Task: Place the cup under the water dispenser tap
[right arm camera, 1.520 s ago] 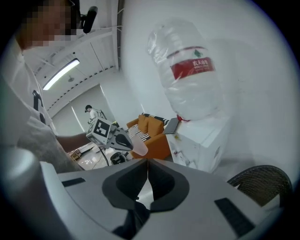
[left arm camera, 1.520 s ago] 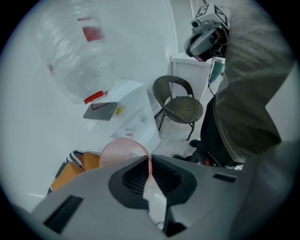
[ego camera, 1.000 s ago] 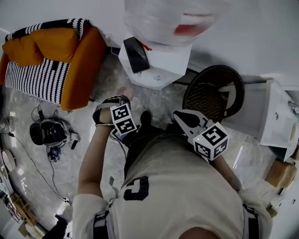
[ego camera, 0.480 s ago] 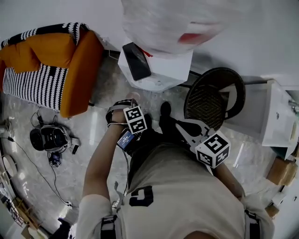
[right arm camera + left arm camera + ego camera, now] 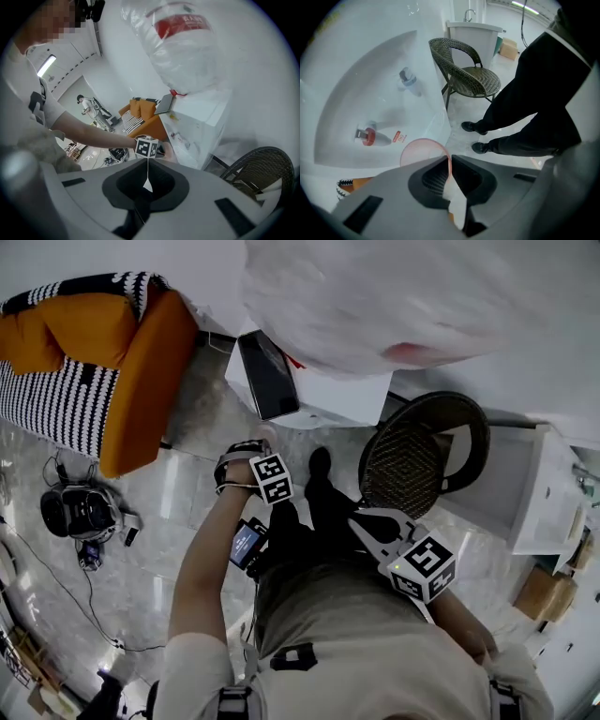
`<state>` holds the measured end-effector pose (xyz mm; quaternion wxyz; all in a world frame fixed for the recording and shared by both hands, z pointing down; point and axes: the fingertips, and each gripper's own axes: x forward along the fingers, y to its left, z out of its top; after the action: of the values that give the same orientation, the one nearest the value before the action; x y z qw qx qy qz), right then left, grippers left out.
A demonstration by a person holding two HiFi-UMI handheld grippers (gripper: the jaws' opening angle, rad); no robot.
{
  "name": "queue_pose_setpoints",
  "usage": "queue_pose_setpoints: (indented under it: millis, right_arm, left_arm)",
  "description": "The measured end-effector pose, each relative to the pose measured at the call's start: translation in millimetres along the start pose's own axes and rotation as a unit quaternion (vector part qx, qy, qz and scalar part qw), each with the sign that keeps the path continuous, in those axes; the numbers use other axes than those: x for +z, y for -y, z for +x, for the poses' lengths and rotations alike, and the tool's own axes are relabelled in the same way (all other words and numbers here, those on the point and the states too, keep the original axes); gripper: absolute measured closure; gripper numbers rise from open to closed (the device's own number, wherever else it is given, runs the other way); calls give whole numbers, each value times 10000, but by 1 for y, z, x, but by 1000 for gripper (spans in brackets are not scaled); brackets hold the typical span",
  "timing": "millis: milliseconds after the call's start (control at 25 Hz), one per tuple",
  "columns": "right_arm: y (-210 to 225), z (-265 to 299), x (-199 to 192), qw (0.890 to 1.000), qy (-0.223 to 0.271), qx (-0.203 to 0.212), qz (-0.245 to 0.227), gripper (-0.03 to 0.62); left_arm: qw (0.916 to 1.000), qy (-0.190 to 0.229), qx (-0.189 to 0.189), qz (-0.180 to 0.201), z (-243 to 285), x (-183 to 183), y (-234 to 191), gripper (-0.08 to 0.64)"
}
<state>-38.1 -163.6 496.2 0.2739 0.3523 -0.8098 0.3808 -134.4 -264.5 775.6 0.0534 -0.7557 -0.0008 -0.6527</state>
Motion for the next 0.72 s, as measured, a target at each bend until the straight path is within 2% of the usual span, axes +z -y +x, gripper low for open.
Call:
queue_pose_setpoints:
  millis: [240,480,600,720]
  right_arm:
    - [8,11,-14,9997,-245,63,52,565]
    - [8,26,-25,9990,-418,142,116,565]
    - [6,37,-25,9980,-598,189,-22,565]
    - [8,47,-23,9980,-571,190,-198,565]
  left_arm:
    - [9996,-1,268,-57,37,-1,-17,491]
    - [9989,-3,458,77,60,3,-31,491]
    - [9987,24,486,127,69,6,-36,491]
    - [9987,70,494,132,74,12,-39,491]
